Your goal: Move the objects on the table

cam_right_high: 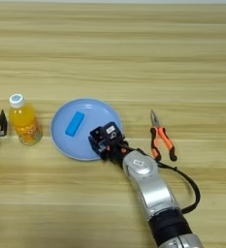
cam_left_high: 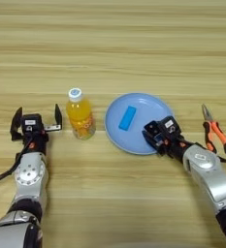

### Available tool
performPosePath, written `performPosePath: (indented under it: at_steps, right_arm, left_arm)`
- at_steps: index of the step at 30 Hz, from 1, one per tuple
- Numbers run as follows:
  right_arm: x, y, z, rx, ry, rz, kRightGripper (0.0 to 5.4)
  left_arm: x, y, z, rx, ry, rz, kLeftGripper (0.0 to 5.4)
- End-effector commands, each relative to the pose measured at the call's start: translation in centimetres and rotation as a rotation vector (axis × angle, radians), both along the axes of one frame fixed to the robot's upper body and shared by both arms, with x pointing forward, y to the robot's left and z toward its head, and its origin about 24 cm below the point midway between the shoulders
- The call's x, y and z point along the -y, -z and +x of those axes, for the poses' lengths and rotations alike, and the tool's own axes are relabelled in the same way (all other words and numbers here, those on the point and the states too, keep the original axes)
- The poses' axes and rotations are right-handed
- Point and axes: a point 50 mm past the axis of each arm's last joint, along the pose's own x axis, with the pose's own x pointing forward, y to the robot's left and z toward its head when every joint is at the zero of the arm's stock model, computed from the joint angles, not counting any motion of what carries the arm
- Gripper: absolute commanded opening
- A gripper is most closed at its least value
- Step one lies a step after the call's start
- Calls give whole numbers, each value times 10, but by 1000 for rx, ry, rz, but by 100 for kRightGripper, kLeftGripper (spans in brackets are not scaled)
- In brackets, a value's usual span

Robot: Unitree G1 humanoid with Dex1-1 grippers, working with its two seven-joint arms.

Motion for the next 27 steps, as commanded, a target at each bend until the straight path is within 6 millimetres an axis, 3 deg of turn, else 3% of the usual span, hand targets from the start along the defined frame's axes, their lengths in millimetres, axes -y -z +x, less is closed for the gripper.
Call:
performPosePath:
  at_steps: [1,17,27]
  right_arm:
    - [1,-1,-2,4,11,-2,248]
    - [9,-24,1,95,107,61,248]
    - [44,-34,3,146,270,67,248]
  left_arm:
    - [0,-1,-1,8,-4,1,540]
    - [-1,-1,0,5,-8,1,540]
    - [-2,-1,0,5,-9,0,540]
